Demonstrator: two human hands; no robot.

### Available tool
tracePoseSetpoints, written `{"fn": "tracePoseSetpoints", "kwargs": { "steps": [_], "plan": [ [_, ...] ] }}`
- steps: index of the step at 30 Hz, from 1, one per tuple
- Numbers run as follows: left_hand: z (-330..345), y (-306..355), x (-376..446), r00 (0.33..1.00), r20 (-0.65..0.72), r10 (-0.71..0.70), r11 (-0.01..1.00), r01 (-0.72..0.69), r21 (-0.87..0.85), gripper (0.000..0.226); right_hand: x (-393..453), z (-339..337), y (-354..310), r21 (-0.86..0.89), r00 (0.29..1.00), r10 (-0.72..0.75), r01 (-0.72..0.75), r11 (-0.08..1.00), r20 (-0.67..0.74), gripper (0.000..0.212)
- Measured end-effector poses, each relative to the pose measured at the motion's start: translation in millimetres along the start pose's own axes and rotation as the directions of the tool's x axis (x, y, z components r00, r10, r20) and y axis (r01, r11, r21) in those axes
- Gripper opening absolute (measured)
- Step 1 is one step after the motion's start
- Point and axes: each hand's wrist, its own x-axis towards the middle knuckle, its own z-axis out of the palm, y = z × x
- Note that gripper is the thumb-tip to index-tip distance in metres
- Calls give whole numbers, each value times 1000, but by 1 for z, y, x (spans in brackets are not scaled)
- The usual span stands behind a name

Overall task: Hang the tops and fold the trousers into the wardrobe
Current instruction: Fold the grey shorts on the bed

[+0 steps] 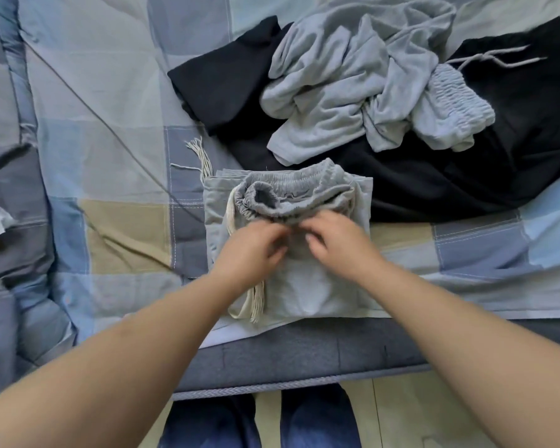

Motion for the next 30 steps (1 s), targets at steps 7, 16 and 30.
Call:
{"fn": "tracePoseSetpoints", "kwargs": {
  "steps": [7, 16, 30],
  "plan": [
    [-10, -11, 68, 969, 126, -214, 975, 204, 87, 78, 72, -17, 12, 101, 983, 169, -175, 979, 71, 57],
    [0, -28, -1, 811, -344, -473, 877, 397, -271, 65, -15, 2, 30, 523, 761, 503, -257, 813, -409, 32],
    [-1, -43, -6, 703, 262, -661, 391, 621, -680, 43, -2, 22, 46, 734, 788, 590, -504, 454, 176, 46]
  ]
}}
